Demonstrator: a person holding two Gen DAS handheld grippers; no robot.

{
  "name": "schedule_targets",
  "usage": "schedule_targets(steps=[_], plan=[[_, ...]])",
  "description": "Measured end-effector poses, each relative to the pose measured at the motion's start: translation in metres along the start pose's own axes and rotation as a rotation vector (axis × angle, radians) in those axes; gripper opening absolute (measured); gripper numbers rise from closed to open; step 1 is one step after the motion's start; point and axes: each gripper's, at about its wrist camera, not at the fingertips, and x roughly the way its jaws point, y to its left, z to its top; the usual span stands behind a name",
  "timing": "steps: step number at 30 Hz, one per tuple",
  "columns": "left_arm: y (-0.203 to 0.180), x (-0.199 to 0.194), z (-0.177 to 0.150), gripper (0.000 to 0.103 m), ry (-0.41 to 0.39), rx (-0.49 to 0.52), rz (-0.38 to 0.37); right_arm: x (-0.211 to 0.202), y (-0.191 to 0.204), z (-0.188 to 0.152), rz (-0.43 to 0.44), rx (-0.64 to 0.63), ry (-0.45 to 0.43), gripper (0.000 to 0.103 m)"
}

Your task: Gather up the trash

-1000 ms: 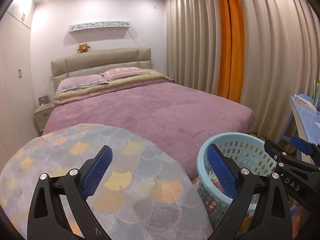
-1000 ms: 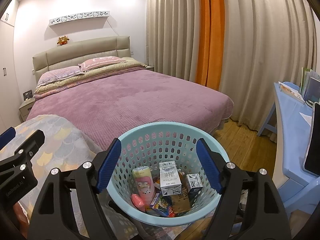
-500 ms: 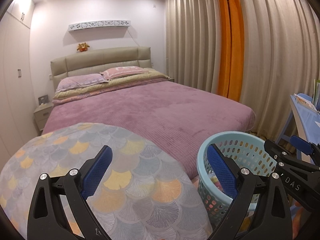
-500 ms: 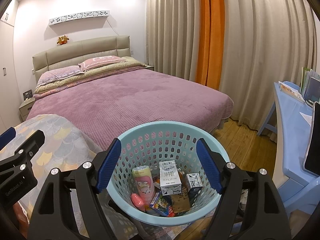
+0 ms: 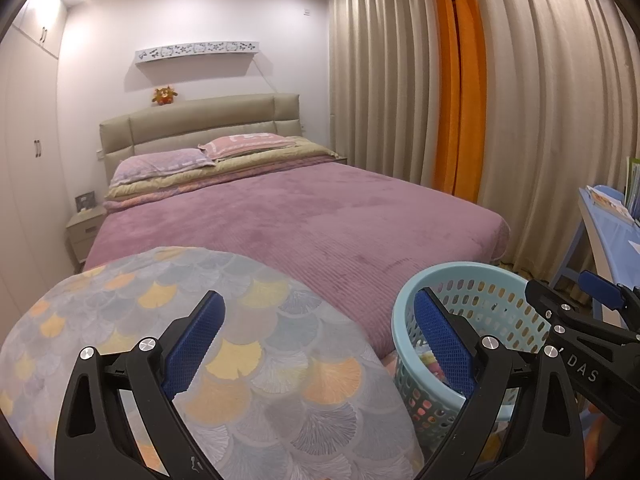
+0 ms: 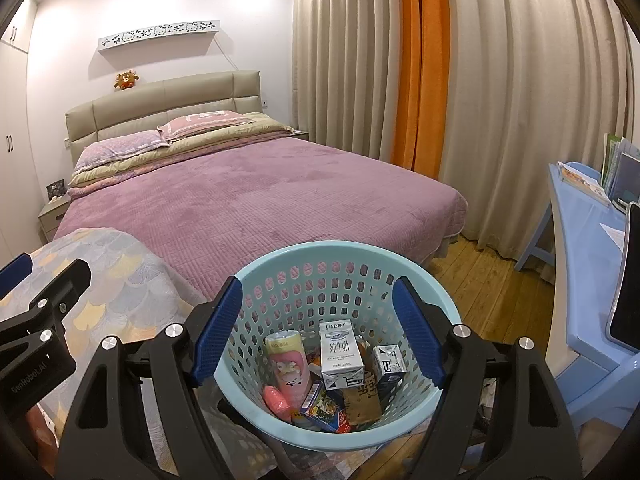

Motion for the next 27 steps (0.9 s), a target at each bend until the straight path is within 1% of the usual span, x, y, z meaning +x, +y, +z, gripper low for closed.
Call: schedule_targets(steps=[12, 16, 20, 27], plan=[[0.000, -0.002, 0.001, 0.093, -0.001, 0.006, 0.002, 0.000, 0.000, -0.001, 0.002, 0.000, 0.000, 0.073], [-0.003, -0.008, 0.003, 0.093, -0.043, 0.014, 0.019, 0.000, 0.000, -0.001, 0.002, 0.001, 0.000, 0.073], [-0.005, -0.003, 0.003, 0.093, -0.017, 0.008, 0.009, -0.005, -0.003, -0.001, 0.003, 0.009, -0.004, 0.074], [-0.012, -0.019, 0.009, 0.093, -0.028, 0.006, 0.011, -0.018, -0.009, 0.002, 0.012, 0.024, -0.011, 0.073]])
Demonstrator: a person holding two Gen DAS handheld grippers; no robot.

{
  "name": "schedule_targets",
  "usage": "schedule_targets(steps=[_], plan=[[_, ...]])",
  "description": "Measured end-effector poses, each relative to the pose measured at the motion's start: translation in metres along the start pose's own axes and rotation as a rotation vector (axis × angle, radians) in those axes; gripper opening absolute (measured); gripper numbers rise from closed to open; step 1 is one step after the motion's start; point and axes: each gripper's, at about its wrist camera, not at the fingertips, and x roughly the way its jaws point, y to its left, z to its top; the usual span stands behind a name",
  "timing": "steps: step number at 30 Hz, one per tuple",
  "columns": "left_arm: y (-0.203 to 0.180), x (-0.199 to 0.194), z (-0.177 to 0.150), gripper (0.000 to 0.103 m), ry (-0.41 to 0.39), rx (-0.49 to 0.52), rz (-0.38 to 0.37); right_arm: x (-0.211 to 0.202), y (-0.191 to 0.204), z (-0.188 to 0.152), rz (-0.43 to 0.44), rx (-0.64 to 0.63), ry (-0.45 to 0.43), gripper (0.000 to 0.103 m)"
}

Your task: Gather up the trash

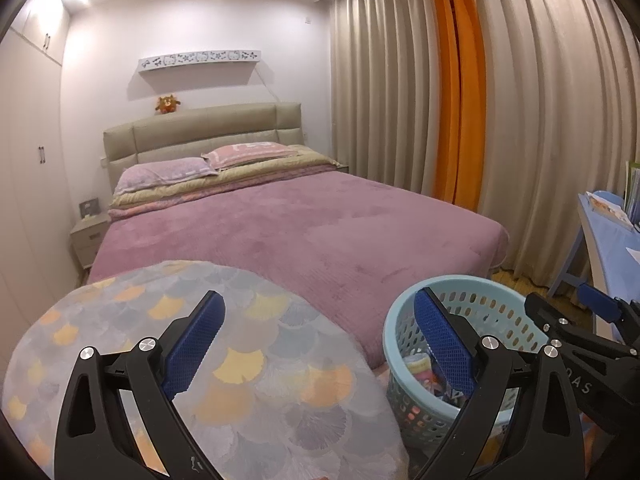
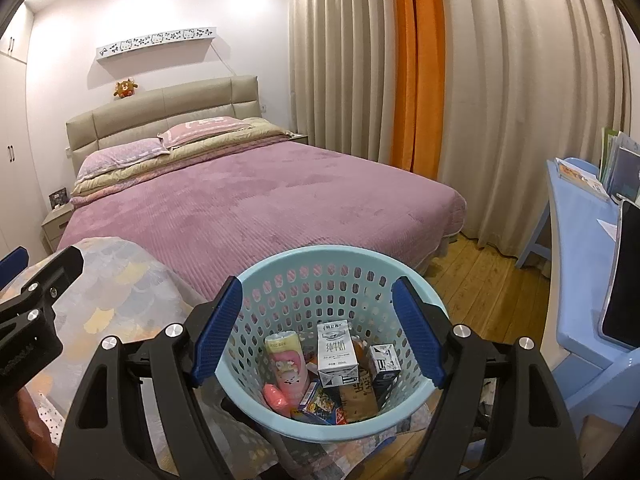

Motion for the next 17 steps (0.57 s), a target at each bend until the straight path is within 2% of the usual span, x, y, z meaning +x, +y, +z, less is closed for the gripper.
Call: schedule_targets(steps=[7, 13, 17], plan=[[-0.012, -0.015, 0.001, 0.093, -0.006, 0.016, 0.024, -0.016, -0.005, 0.002, 0.007, 0.007, -0.003, 0.074], [-0.013, -0.028, 0.002, 0.094, 0.026, 0.002, -0.020, -0.024, -0.010, 0.005, 0.003, 0.006, 0.017, 0.073], [-0.013, -0.039, 0.005, 0.094, 0.009, 0.003, -0.017, -0.031, -0.013, 0.006, -0.001, 0.002, 0.023, 0.074]])
